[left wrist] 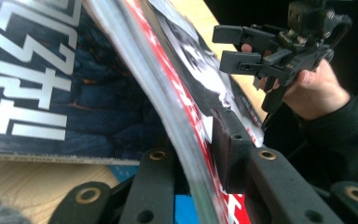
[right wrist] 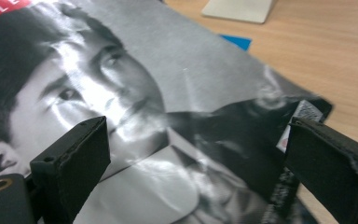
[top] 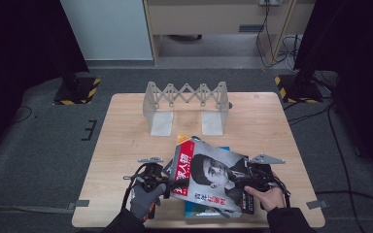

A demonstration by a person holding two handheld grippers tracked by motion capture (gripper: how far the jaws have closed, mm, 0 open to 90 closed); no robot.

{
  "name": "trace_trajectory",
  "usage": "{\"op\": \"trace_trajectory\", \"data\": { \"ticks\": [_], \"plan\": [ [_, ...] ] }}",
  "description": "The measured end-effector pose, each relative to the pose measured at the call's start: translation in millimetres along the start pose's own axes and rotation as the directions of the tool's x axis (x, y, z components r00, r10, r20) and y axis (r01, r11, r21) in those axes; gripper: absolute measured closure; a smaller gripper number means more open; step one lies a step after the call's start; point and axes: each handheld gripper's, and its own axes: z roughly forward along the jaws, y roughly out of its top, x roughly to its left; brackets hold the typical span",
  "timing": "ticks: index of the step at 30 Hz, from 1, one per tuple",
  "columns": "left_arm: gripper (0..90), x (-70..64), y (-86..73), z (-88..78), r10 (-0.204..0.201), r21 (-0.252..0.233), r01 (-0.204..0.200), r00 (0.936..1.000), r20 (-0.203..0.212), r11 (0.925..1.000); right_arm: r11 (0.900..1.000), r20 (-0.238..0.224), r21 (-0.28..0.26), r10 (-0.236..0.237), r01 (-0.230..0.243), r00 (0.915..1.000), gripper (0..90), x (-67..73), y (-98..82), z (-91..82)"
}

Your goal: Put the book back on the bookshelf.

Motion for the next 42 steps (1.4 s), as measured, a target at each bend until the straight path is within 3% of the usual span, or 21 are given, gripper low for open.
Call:
{"op": "trace_trajectory", "data": {
  "ticks": [7,8,13,19,22,28,29,34,37,42],
  "plan": [
    [84.0,-1.5,11.7,-6.4,-0.027,-0.036,0.027,0.9995,0.019,0.9990,0.998,0.067,-0.039,0.054,-0.052,0.9963,7.0,-14.5,1.9,-8.9],
    [84.8,-1.4,13.8,-8.7,-0.038,-0.040,0.039,0.9989,0.028,0.9984,0.997,0.094,-0.045,0.068,-0.064,0.9932,7.0,-19.9,2.0,-11.3],
    [86.1,-1.1,19.5,-14.7,-0.058,-0.059,0.061,0.9974,0.043,0.9964,0.997,0.144,-0.045,0.076,-0.070,0.9867,6.8,-31.1,1.6,-14.6],
    [86.3,-6.5,30.7,-21.1,-0.049,-0.080,0.054,0.9964,0.069,0.9953,0.995,0.201,-0.056,0.088,-0.078,0.9756,6.7,-47.2,0.6,-20.3],
    [86.4,-11.3,37.3,-18.5,-0.050,-0.088,0.059,0.9936,0.102,0.9943,0.994,0.234,-0.056,0.103,-0.093,0.9667,6.6,-57.7,-1.2,-25.2],
    [86.3,-19.6,44.8,-17.4,-0.031,-0.097,0.041,0.9934,0.110,0.9945,0.993,0.267,-0.063,0.111,-0.098,0.9572,6.6,-67.8,-3.1,-29.7],
    [86.3,-23.4,48.7,-17.6,-0.024,-0.104,0.037,0.9921,0.123,0.9939,0.993,0.289,-0.061,0.110,-0.097,0.9510,6.5,-72.1,-4.0,-30.7],
    [86.3,-31.0,54.2,-15.2,-0.008,-0.117,0.025,0.9901,0.140,0.9928,0.994,0.317,-0.051,0.110,-0.098,0.9420,6.5,-77.8,-5.6,-31.2],
    [86.2,-35.7,58.0,-11.0,-0.021,-0.125,0.042,0.9861,0.165,0.9912,0.993,0.356,-0.026,0.117,-0.116,0.9271,6.8,-81.9,-7.9,-30.5],
    [86.3,-44.8,67.2,-10.3,-0.004,-0.147,0.031,0.9840,0.178,0.9887,0.991,0.380,-0.012,0.126,-0.131,0.9164,6.9,-87.6,-11.0,-30.4]
  ]
}}
